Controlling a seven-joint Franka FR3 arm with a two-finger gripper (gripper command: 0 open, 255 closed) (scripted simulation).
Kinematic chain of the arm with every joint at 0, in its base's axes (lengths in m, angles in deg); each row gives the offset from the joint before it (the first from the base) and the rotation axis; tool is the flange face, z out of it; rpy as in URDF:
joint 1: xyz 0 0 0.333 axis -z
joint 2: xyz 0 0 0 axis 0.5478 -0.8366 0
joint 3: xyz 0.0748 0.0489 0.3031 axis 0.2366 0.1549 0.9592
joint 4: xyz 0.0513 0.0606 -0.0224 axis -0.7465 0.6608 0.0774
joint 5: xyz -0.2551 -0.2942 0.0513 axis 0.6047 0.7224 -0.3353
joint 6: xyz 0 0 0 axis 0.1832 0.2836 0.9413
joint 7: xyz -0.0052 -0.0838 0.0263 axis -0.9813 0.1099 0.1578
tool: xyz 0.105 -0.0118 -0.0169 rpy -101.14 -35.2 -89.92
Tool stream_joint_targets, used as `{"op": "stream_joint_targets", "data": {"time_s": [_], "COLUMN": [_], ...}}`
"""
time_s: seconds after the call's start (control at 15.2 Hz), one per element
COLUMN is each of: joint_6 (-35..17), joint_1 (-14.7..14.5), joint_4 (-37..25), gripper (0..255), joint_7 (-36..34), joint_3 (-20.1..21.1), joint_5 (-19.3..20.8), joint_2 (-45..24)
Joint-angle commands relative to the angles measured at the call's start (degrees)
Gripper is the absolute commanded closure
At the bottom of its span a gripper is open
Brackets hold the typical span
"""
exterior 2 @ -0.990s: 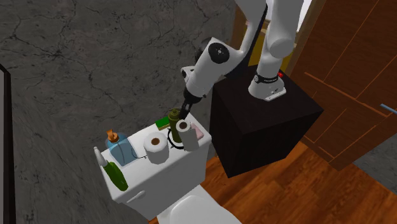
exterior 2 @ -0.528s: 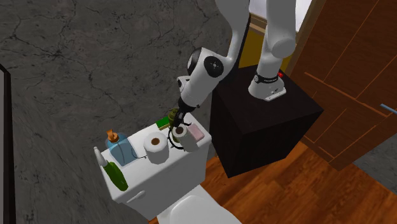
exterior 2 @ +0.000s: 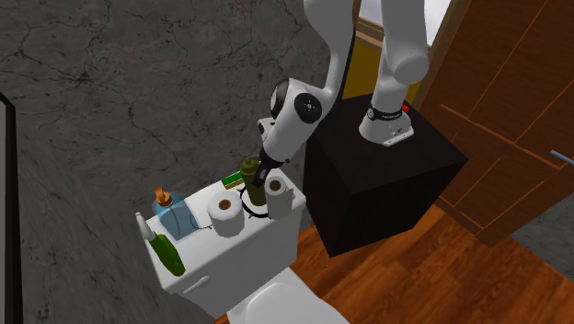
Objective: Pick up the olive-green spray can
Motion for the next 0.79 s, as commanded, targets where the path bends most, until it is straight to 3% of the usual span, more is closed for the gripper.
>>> {"op": "stream_joint_targets", "data": {"time_s": [0.0, 0.33, 0.73], "joint_6": [0.1, -0.2, -0.4], "joint_1": [0.0, 0.2, 2.7], "joint_4": [0.1, 0.6, 1.8], "gripper": [255, 255, 255], "joint_7": [0.0, 0.0, 5.8], "joint_3": [0.0, 0.0, 3.0], "joint_5": [-0.1, 0.0, -7.2], "joint_2": [-0.1, 0.2, 5.4]}}
